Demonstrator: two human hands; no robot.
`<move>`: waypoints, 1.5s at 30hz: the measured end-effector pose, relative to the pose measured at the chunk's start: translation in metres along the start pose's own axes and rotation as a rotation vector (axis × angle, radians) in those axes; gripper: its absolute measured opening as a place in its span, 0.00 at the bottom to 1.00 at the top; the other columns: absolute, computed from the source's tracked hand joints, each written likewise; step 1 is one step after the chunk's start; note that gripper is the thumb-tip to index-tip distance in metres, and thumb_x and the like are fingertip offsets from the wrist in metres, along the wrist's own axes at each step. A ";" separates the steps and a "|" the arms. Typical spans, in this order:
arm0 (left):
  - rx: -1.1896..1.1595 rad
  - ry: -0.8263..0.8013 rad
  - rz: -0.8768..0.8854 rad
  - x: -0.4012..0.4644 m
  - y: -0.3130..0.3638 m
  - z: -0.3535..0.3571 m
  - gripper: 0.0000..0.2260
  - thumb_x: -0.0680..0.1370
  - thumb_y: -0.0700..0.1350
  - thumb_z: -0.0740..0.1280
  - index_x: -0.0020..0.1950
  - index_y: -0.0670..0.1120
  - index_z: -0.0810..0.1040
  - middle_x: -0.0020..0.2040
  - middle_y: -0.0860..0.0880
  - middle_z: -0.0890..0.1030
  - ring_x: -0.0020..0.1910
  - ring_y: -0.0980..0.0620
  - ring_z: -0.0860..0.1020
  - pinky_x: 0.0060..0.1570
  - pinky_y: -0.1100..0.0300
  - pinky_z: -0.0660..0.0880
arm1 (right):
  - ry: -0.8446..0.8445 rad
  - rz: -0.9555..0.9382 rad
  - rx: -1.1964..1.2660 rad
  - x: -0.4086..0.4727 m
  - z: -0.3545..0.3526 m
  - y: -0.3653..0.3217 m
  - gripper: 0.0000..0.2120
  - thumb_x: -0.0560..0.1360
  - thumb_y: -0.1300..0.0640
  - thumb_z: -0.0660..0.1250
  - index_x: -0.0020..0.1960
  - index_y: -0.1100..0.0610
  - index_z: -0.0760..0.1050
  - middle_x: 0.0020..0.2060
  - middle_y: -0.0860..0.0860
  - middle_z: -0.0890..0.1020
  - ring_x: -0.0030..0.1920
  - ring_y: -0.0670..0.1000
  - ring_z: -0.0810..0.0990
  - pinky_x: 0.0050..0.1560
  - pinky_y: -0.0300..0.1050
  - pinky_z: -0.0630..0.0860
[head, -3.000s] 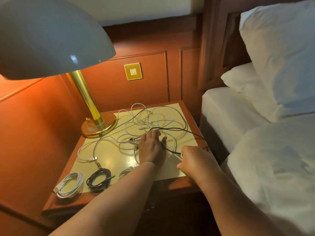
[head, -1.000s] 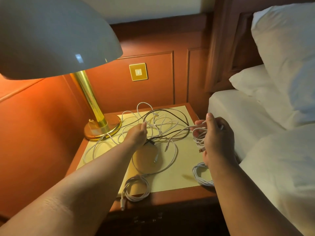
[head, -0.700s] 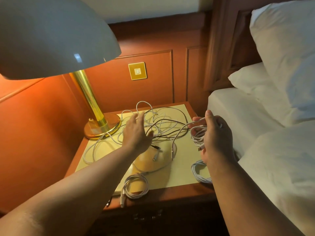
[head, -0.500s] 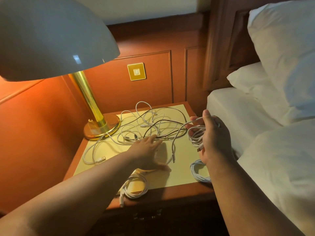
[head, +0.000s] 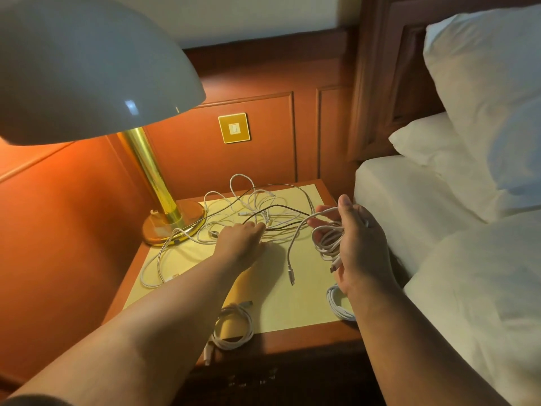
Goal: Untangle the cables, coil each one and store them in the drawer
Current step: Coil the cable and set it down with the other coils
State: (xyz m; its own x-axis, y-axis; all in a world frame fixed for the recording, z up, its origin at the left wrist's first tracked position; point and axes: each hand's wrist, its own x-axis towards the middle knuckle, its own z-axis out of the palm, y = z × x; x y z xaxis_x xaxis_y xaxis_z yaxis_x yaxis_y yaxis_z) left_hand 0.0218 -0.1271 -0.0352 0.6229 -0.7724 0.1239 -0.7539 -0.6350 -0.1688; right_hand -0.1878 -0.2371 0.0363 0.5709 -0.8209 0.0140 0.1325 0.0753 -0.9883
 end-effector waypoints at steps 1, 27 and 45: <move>-0.060 -0.038 -0.057 0.001 0.001 -0.001 0.15 0.81 0.58 0.62 0.61 0.49 0.73 0.53 0.48 0.81 0.48 0.46 0.78 0.48 0.51 0.81 | -0.020 -0.005 -0.005 -0.002 0.001 0.000 0.18 0.82 0.43 0.56 0.47 0.52 0.79 0.31 0.39 0.82 0.33 0.34 0.81 0.25 0.29 0.73; -1.904 -0.270 -0.297 -0.217 -0.022 -0.182 0.18 0.84 0.51 0.58 0.35 0.49 0.68 0.28 0.53 0.57 0.25 0.56 0.55 0.30 0.60 0.47 | -0.637 0.087 -0.969 -0.171 -0.008 -0.064 0.43 0.70 0.28 0.56 0.64 0.65 0.74 0.64 0.63 0.78 0.62 0.61 0.77 0.64 0.58 0.73; -1.647 -0.045 -0.378 -0.320 0.017 -0.191 0.09 0.76 0.53 0.72 0.45 0.49 0.85 0.54 0.50 0.82 0.55 0.53 0.77 0.46 0.58 0.70 | -0.834 0.369 -0.126 -0.282 0.032 -0.075 0.15 0.84 0.53 0.54 0.49 0.61 0.75 0.36 0.56 0.79 0.39 0.55 0.80 0.48 0.54 0.77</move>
State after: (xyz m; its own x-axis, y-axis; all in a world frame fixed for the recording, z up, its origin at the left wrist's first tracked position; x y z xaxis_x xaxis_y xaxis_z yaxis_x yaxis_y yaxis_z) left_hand -0.2302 0.1073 0.1094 0.7896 -0.6029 -0.1145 0.0446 -0.1297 0.9905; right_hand -0.3329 0.0068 0.1113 0.9653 -0.0793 -0.2489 -0.2354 0.1483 -0.9605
